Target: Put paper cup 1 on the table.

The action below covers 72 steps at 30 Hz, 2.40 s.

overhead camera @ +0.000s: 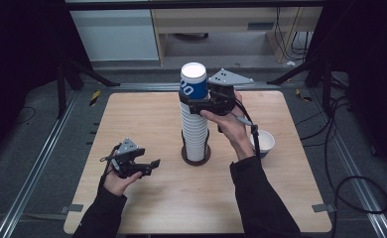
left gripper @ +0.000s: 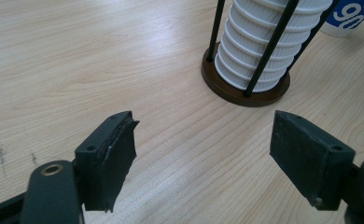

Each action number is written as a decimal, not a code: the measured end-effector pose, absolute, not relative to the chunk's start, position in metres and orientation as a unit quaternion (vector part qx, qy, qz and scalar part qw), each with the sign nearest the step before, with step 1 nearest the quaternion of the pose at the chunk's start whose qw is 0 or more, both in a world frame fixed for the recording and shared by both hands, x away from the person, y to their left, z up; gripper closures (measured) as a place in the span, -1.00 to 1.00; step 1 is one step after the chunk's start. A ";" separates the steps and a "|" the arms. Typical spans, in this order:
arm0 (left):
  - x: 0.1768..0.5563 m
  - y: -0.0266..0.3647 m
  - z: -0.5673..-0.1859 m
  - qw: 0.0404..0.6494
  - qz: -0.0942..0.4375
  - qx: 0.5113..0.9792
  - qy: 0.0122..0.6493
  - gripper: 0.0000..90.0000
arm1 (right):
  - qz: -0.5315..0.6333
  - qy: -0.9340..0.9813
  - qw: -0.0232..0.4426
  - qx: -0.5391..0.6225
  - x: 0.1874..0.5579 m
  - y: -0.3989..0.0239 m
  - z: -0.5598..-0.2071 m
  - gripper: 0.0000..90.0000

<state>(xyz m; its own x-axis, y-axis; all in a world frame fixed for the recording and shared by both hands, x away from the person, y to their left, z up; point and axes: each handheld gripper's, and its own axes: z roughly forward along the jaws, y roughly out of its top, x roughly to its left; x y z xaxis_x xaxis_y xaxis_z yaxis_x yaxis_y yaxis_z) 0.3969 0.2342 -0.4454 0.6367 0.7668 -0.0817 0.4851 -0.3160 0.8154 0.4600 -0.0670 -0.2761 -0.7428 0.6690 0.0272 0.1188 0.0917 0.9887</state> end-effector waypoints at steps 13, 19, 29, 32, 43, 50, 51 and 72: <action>0.397 0.235 -0.445 0.433 0.161 0.794 0.396 -0.52 | 0.617 0.702 0.228 0.273 0.459 -0.068 -0.269 -0.54; 0.397 0.236 -0.445 0.435 0.160 0.793 0.396 -0.52 | 0.623 0.696 0.234 0.269 0.458 -0.069 -0.261 -0.54; 0.397 0.238 -0.444 0.441 0.159 0.788 0.399 -0.52 | 0.635 0.685 0.239 0.264 0.456 -0.069 -0.247 -0.54; 0.397 0.238 -0.443 0.442 0.159 0.788 0.399 -0.52 | 0.640 0.680 0.243 0.262 0.456 -0.070 -0.242 -0.53; 0.396 0.239 -0.441 0.449 0.159 0.785 0.397 -0.52 | 0.658 0.658 0.260 0.257 0.448 -0.082 -0.223 -0.53; 0.394 0.240 -0.438 0.457 0.161 0.780 0.395 -0.52 | 0.661 0.644 0.287 0.257 0.431 -0.114 -0.210 -0.53; 0.394 0.240 -0.437 0.458 0.162 0.780 0.394 -0.52 | 0.659 0.643 0.293 0.257 0.428 -0.120 -0.209 -0.53; 0.388 0.228 -0.432 0.463 0.146 0.788 0.378 -0.48 | 0.588 0.713 0.242 0.297 0.383 -0.198 -0.330 -0.53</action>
